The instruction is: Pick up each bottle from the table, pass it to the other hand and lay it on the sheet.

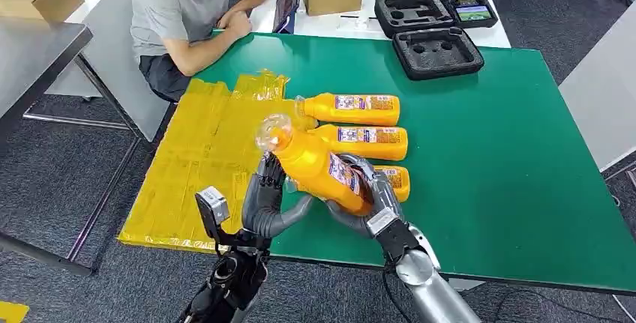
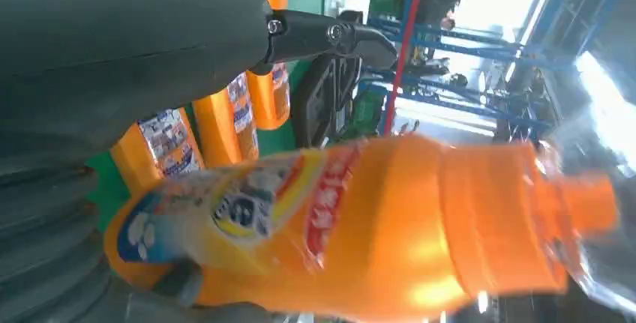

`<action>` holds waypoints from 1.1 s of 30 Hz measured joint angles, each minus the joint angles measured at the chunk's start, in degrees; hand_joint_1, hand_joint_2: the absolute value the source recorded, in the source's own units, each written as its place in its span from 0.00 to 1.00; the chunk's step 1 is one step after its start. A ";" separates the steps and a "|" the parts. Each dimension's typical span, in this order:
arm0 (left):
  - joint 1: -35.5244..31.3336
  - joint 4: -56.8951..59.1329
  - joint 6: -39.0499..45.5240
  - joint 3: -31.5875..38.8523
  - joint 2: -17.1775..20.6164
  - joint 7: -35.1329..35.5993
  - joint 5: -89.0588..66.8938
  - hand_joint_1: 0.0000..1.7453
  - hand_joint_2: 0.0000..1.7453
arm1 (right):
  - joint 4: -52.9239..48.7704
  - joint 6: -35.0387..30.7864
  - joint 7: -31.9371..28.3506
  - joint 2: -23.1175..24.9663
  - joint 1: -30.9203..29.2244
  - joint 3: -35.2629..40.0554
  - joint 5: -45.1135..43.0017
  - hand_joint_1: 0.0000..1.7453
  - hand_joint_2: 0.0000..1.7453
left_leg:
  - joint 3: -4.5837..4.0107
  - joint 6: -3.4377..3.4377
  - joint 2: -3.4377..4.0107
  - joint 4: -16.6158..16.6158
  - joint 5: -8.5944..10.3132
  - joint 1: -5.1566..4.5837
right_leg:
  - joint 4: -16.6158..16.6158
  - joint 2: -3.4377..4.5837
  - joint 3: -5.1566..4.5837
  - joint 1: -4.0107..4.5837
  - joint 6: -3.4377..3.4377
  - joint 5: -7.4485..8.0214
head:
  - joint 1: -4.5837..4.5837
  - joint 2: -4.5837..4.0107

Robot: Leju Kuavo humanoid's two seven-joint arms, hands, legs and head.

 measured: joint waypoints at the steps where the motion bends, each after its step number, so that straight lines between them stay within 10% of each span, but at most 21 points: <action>1: 0.05 0.00 -0.24 -0.13 0.00 0.00 0.02 0.00 1.00 | 0.20 -0.30 0.00 0.00 0.00 0.02 0.06 1.00 1.00 | 0.00 0.00 0.00 0.00 0.00 0.00 | 0.00 0.00 0.00 0.00 0.00 0.00 | 0.00 0.00; 33: -0.83 2.93 -1.73 -3.17 -0.02 -0.02 0.50 0.00 1.00 | 2.56 0.96 -0.02 1.90 -0.43 3.10 -0.33 1.00 1.00 | 0.00 0.00 0.00 0.00 0.00 0.00 | 0.00 0.00 -0.02 0.00 0.00 0.00 | 0.00 0.00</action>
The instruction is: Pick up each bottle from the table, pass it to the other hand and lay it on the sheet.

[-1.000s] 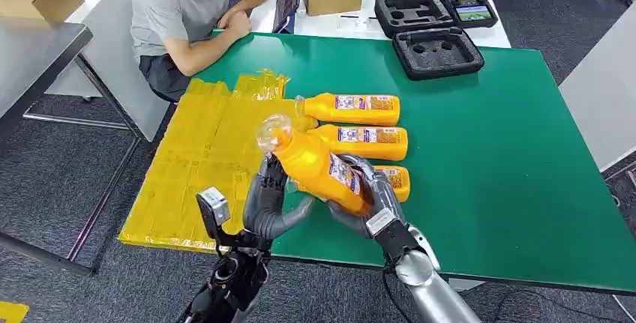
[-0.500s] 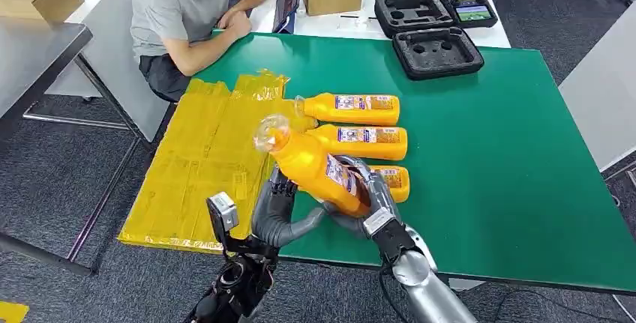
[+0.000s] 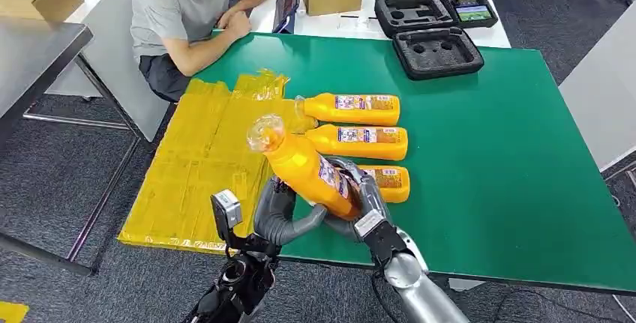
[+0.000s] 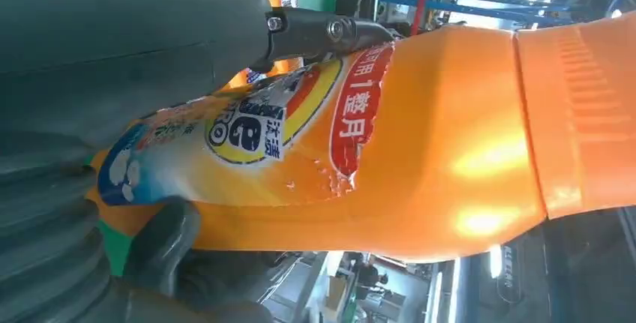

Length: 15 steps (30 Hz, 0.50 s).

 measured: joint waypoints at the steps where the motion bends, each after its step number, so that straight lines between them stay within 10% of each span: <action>1: -0.01 0.00 0.09 0.00 0.00 0.00 0.00 0.00 1.00 | 0.09 -0.04 0.00 0.00 0.01 0.02 0.00 1.00 1.00 | 0.00 0.00 0.00 0.00 0.00 0.00 | 0.00 0.00 -0.01 0.00 0.00 0.00 | -0.02 0.00; 15: -0.28 0.00 0.04 1.36 0.00 0.00 0.66 0.00 1.00 | 0.33 -0.04 -0.04 0.00 0.12 1.16 1.05 1.00 1.00 | -0.01 0.00 0.00 0.00 0.00 0.00 | 0.00 0.00 -0.01 0.00 0.00 0.00 | 0.00 0.00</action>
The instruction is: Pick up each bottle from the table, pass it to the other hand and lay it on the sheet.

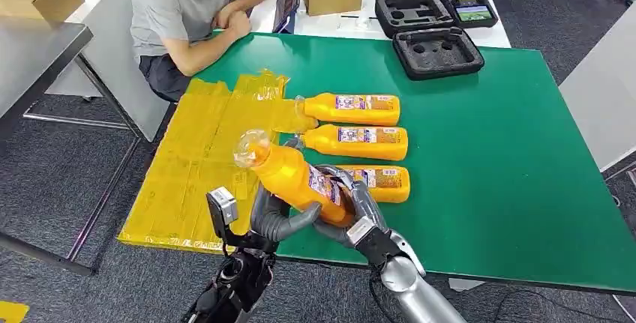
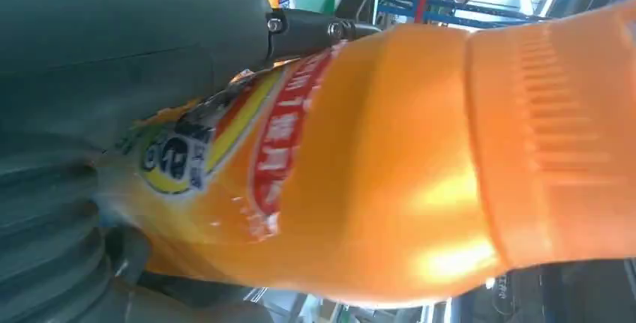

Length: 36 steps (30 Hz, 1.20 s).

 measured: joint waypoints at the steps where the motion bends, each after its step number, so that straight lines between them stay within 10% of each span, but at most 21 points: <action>1: -0.01 0.00 -0.02 0.09 0.00 0.00 0.02 0.00 1.00 | 0.07 0.00 0.00 0.00 0.00 0.00 0.00 1.00 1.00 | 0.00 0.00 0.00 0.00 0.00 0.00 | 0.00 0.00 0.00 0.00 0.00 0.00 | -0.02 0.00; 5: -0.01 0.00 -0.07 0.26 0.00 0.00 0.02 0.12 1.00 | 0.15 0.00 0.00 0.00 0.00 0.20 0.00 1.00 1.00 | 0.00 0.00 0.00 0.00 0.00 0.00 | 0.00 0.00 0.00 0.00 0.00 0.00 | 0.00 0.00; 6: -0.02 0.00 -0.09 0.28 0.00 0.00 0.02 0.92 1.00 | 0.17 0.00 0.00 0.00 0.00 0.24 0.00 1.00 1.00 | 0.00 0.00 0.00 0.00 0.00 0.00 | 0.00 0.00 0.00 0.00 0.00 0.00 | 0.00 0.00; 7: -0.02 0.00 -0.09 0.31 0.00 0.00 0.02 1.00 1.00 | 0.22 0.00 0.00 0.00 0.00 0.26 0.00 1.00 1.00 | 0.00 0.00 0.00 0.00 0.00 0.00 | 0.00 0.00 0.00 0.00 0.00 0.00 | 0.00 0.00; 16: 0.05 -0.39 -1.84 1.11 -0.15 0.00 -0.37 1.00 1.00 | 0.22 -0.74 -0.07 0.02 -0.01 0.55 -0.15 1.00 1.00 | 0.00 0.00 0.00 0.00 0.00 0.00 | 0.00 0.00 0.00 0.00 0.00 0.00 | -0.02 0.00; 20: 0.10 -0.55 -3.10 1.53 -0.15 0.02 -0.02 1.00 1.00 | -0.11 -1.38 -0.09 0.00 -0.01 0.57 -1.44 0.78 1.00 | 0.00 0.00 0.00 0.00 0.00 0.00 | 0.00 0.00 0.00 0.00 0.00 0.00 | -0.02 0.00; 22: 0.09 -0.61 -3.60 1.75 -0.18 0.02 -0.07 1.00 1.00 | -0.41 -1.60 -0.09 -0.02 0.00 0.28 -1.81 0.07 1.00 | 0.00 0.00 0.00 0.00 0.00 0.00 | 0.00 0.01 0.00 0.00 0.00 0.00 | -0.02 0.00; 23: 0.06 -0.66 -3.94 1.84 -0.24 0.02 -0.07 1.00 1.00 | -0.55 -1.62 -0.09 -0.02 0.03 0.26 -1.95 0.00 1.00 | 0.00 0.00 0.00 0.00 0.00 0.00 | 0.00 0.00 0.00 0.00 0.00 0.00 | 0.00 0.00; 36: -0.21 -0.66 -1.59 2.47 -0.33 0.02 -2.49 1.00 1.00 | -1.22 -2.08 -0.11 0.79 0.19 -2.14 -2.38 0.00 1.00 | 0.00 0.00 0.00 0.00 0.00 0.00 | 0.00 0.00 0.00 0.00 0.00 0.00 | 0.00 0.00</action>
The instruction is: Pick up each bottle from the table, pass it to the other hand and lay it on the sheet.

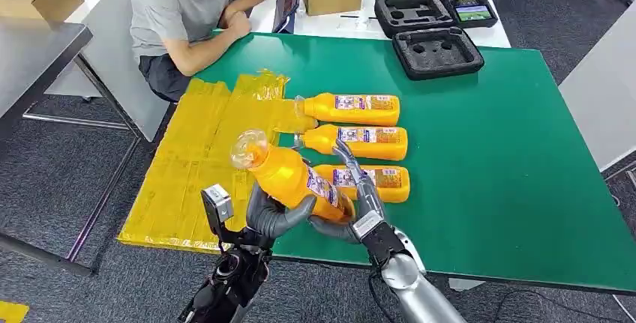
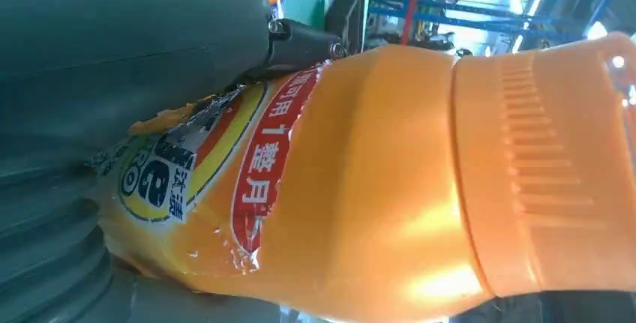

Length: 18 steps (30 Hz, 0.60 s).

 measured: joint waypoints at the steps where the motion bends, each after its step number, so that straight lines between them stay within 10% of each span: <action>1: -0.02 0.00 0.24 -0.02 0.00 0.00 -0.15 1.00 1.00 | 0.00 0.00 0.00 0.00 0.00 -0.09 0.02 0.00 1.00 | 0.00 0.00 0.00 0.00 0.00 0.00 | 0.00 0.00 0.00 0.00 0.00 0.00 | 0.00 0.00; 10: -0.78 -0.31 5.99 -0.66 0.20 0.00 -1.95 1.00 1.00 | 0.00 -0.35 0.02 0.18 -0.42 -0.55 -0.39 0.00 1.00 | 0.00 0.00 0.00 0.00 0.00 0.00 | 0.00 0.00 0.00 0.00 0.00 0.00 | 0.00 0.00; 18: -4.47 -1.62 30.92 -6.74 5.10 0.00 -10.41 1.00 1.00 | -0.02 -0.96 0.02 0.15 -0.32 -0.68 -1.05 0.00 1.00 | 0.01 -0.01 0.00 0.00 0.01 0.01 | 0.01 0.00 -0.01 0.01 0.00 0.00 | -0.02 -0.02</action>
